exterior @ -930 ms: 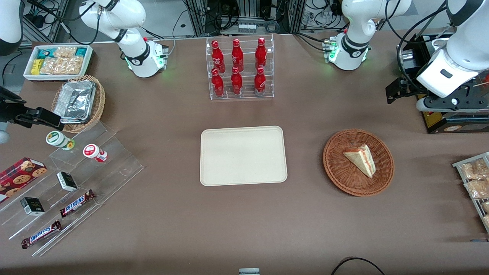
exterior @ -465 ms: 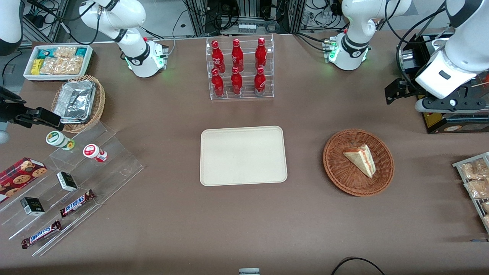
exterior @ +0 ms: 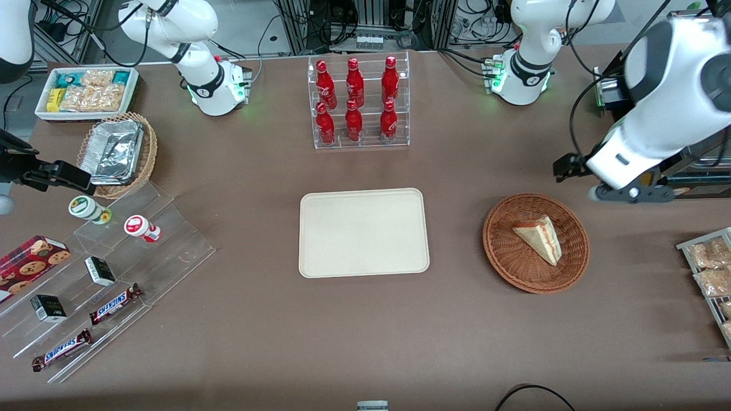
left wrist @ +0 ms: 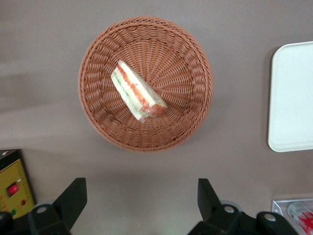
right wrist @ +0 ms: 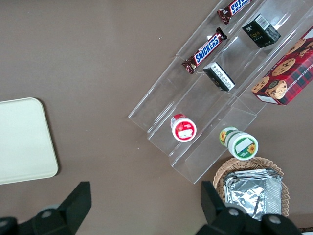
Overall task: Place sandwich from basket to tray
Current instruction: 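Lower the open left gripper toward the wrapped sandwich in the wicker basket, then align the left gripper over the sandwich and close it on the wrapper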
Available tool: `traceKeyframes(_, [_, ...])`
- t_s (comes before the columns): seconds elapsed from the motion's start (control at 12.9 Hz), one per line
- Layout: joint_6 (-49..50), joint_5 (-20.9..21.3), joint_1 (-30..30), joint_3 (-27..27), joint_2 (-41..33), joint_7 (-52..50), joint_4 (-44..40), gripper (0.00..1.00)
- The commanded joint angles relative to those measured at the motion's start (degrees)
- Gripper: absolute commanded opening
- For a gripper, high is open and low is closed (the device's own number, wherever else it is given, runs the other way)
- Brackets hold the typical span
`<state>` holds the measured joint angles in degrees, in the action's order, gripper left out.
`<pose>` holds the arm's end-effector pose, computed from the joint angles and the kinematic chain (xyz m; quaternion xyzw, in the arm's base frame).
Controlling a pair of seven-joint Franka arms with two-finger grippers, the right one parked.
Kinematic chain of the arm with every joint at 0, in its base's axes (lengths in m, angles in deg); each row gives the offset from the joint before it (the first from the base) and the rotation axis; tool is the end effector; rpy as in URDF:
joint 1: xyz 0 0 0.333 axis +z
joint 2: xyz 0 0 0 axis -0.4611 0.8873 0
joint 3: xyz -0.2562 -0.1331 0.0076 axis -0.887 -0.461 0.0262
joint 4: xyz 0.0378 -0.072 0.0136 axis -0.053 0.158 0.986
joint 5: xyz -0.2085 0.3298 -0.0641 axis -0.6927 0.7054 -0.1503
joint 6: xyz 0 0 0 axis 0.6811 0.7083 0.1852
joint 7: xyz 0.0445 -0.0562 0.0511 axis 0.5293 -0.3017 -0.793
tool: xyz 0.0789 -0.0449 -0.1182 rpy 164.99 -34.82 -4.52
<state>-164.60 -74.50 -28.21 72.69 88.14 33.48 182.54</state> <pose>0.5374 -0.0800 0.4178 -0.9976 0.0355 0.0579 0.0116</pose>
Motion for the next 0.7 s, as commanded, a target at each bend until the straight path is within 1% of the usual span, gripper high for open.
traceKeyframes(0.0, [-5.2,-0.1,0.1,-0.1,1.6,0.7,3.8,1.0])
traceKeyframes(0.31, [-10.0,0.6,0.2,-0.1,7.6,0.8,4.1,1.0])
traceKeyframes(0.62, [-11.8,0.6,0.6,0.1,9.7,0.2,4.2,1.0])
